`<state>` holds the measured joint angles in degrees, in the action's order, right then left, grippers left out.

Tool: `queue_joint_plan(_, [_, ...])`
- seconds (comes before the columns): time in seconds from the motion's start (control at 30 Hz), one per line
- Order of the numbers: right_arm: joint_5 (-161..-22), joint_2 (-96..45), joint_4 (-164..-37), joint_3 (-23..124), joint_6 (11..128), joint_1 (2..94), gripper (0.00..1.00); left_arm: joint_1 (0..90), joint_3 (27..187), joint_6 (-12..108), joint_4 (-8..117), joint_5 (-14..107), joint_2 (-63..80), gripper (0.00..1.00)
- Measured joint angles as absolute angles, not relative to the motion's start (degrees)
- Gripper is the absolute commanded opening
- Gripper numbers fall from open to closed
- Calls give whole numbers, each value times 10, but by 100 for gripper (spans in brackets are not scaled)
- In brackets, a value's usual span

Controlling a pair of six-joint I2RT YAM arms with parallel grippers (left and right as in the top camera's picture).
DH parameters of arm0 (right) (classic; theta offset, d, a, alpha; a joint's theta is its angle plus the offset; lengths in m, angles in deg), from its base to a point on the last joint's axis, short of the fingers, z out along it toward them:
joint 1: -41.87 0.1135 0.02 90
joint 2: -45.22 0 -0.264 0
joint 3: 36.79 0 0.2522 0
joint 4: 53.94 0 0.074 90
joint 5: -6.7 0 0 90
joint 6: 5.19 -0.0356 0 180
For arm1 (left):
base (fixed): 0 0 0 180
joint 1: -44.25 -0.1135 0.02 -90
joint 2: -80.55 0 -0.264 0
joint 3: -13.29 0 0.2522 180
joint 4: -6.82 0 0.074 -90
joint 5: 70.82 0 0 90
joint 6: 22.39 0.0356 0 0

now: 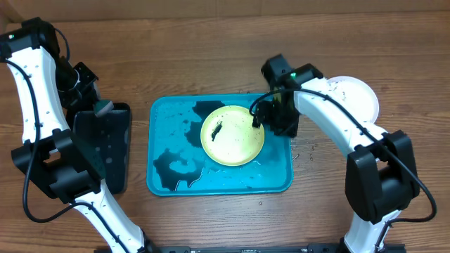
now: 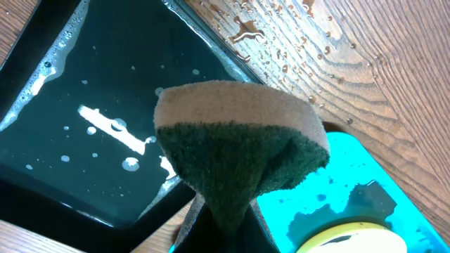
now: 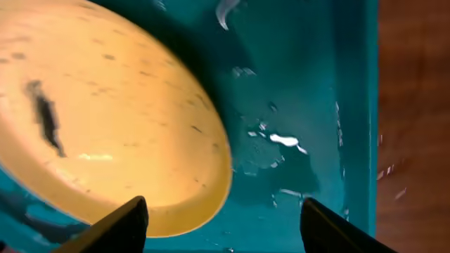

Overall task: Clean dirty plates on tray and stack at the side
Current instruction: 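Drag the yellow plate to the tray's upper center with the right gripper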

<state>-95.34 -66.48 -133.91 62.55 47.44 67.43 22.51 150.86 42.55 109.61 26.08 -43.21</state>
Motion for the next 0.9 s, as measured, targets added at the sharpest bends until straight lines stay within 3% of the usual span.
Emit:
queue_joint_plan(0.27, [-965,-666,-1270,546,286,745,70,225,1509,425,1093,261,-432,4])
queue_joint_plan(0.53, [-968,-666,-1244,545,202,808,61,225,1509,425,1093,261,-432,4])
queue_joint_plan(0.9, [-944,-668,-1243,542,149,816,61,225,1509,425,1093,261,-432,4])
